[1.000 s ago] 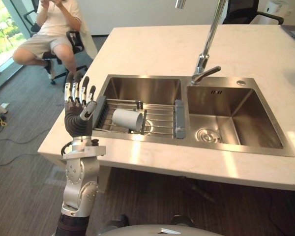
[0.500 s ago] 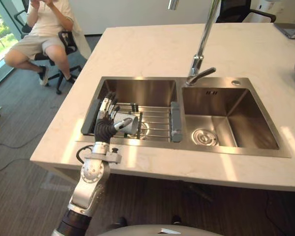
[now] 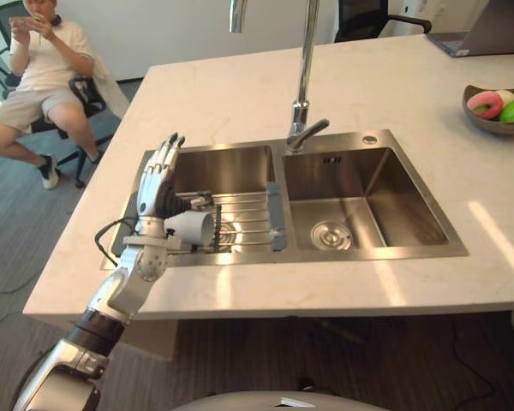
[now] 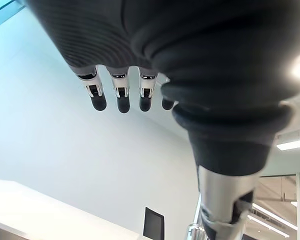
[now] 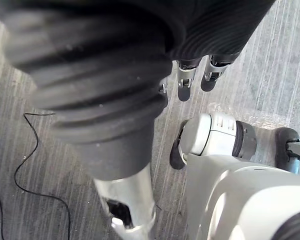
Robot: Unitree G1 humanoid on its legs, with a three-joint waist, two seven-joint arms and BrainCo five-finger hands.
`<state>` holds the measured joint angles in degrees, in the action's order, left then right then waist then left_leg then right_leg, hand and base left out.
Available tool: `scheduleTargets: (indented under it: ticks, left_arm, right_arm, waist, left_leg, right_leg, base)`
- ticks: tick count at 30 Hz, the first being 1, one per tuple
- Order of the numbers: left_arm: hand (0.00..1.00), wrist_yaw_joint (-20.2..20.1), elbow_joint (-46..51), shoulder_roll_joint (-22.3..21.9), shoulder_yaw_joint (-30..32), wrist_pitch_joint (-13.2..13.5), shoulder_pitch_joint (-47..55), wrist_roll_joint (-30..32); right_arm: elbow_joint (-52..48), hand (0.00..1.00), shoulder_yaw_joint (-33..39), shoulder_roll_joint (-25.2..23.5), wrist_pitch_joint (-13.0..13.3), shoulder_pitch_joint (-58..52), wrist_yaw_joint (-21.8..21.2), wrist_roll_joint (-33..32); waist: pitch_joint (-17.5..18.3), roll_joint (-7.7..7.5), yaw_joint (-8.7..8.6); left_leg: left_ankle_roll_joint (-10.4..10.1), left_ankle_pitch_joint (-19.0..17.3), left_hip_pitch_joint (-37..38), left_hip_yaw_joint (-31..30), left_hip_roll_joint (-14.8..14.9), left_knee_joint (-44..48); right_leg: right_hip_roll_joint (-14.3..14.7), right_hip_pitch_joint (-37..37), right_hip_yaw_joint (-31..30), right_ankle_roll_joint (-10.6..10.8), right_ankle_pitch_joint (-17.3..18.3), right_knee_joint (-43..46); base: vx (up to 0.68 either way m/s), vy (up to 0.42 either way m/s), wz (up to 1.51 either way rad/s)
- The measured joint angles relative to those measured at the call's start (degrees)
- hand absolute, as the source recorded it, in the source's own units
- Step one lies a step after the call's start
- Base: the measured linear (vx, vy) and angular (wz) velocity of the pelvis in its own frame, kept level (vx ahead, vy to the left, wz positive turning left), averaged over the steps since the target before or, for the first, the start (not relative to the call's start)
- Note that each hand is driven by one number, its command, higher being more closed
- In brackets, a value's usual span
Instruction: Walk over to the sink, pick up the cup, carry it to the dishwasher, place the cup inside the dishwasher, then close the dishwasher door
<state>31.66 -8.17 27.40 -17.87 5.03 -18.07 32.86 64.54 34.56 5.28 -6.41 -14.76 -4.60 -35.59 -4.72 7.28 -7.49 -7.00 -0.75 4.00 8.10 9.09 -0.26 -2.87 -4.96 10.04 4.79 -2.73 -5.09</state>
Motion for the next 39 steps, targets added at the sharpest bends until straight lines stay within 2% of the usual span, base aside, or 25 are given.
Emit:
scheduleTargets:
  ticks: [4, 9, 11, 15, 20, 28, 34, 39]
  left_arm:
    - [0.0, 1.63, -4.95, 1.08, -0.03, -2.33, -0.77, 6.77]
    - [0.0, 0.93, -10.39, 1.29, -0.03, -3.61, -0.82, 17.73]
    - [0.0, 0.12, -12.57, 1.37, -0.05, -3.65, -0.81, 22.45]
    - [0.0, -2.21, -14.66, 1.38, -0.58, -2.7, -0.8, 27.25]
    - [0.0, -5.02, -16.87, 1.8, -7.12, -2.07, -0.79, 33.03]
    - [0.0, -3.26, -22.97, 1.24, -6.51, -2.09, -4.8, 42.31]
    - [0.0, -4.12, -26.27, -0.64, -5.3, -2.64, -5.51, 45.06]
    - [0.0, -8.23, -27.4, -1.09, -4.78, -4.29, -6.21, 43.07]
  right_arm:
    - [0.82, 0.0, 0.05, -0.2, 0.06, 0.3, -0.21, 0.0]
    - [1.65, 0.0, -0.06, -0.26, 0.05, 0.31, -0.14, 0.0]
    - [1.61, 0.0, -0.14, -0.25, 0.25, 0.31, -0.07, 0.0]
    - [1.57, 0.0, -2.33, -0.07, 0.53, 0.27, 0.31, -0.02]
    - [1.16, 0.0, -8.7, 0.5, 0.51, 0.34, 1.59, -0.03]
    - [1.21, 0.0, -15.38, 2.23, -0.05, 1.09, 2.21, -0.17]
    - [1.12, 0.0, -16.9, 2.72, -0.11, 1.9, 2.42, -0.32]
    - [1.12, 0.0, -18.79, 3.73, -1.27, 2.05, 2.74, -0.58]
  waist:
    - [-0.69, -0.76, -0.87]
    - [-1.8, 0.26, -1.41]
    - [-2.08, 0.58, -1.84]
    - [-2.51, 0.68, -2.29]
    - [-2.82, 0.32, -2.96]
    - [-3.26, -0.37, -3.26]
    - [-3.1, -0.13, -3.39]
    - [-3.09, -0.15, -3.45]
  left_leg:
    - [0.05, 0.04, 0.06, 0.0, -0.44, 0.09]
    - [0.38, 0.16, 0.23, 0.0, -0.72, 0.16]
    - [0.52, -0.1, 0.31, 0.1, -0.53, 0.16]
    - [0.04, -0.72, 0.45, 0.17, -0.06, 0.15]
    - [-0.36, -0.67, 0.87, 0.7, 0.5, 0.15]
    - [-0.36, -0.71, 0.87, 0.62, 0.25, 0.16]
    - [-0.51, -0.76, 0.96, 0.69, 0.46, 0.16]
    - [-0.79, -0.96, 1.01, 0.86, 0.51, 0.15]
  right_leg:
    - [-0.44, -0.05, 0.0, 0.06, -0.02, -0.02]
    - [-0.81, -0.25, -0.09, 0.47, 0.05, -0.05]
    - [-0.66, -0.25, -0.19, 0.48, 0.01, -0.05]
    - [-0.16, -0.24, -0.36, 0.09, -0.27, -0.04]
    - [0.4, -0.24, -0.86, -0.02, -0.19, -0.04]
    - [0.15, -0.28, -0.14, 0.09, -0.11, -0.05]
    - [0.2, -0.33, -0.12, 0.14, -0.05, -0.05]
    - [0.22, -0.3, -0.17, 0.35, 0.11, -0.05]
  base:
    - [-0.01, 0.007, 0.0]
    - [-0.06, 0.012, 0.0]
    - [-0.05, -0.004, -0.03]
    - [-0.02, -0.013, -0.04]
    - [0.03, -0.011, -0.07]
    - [0.0, 0.0, 0.0]
    - [0.0, 0.0, 0.0]
    - [0.0, 0.0, 0.0]
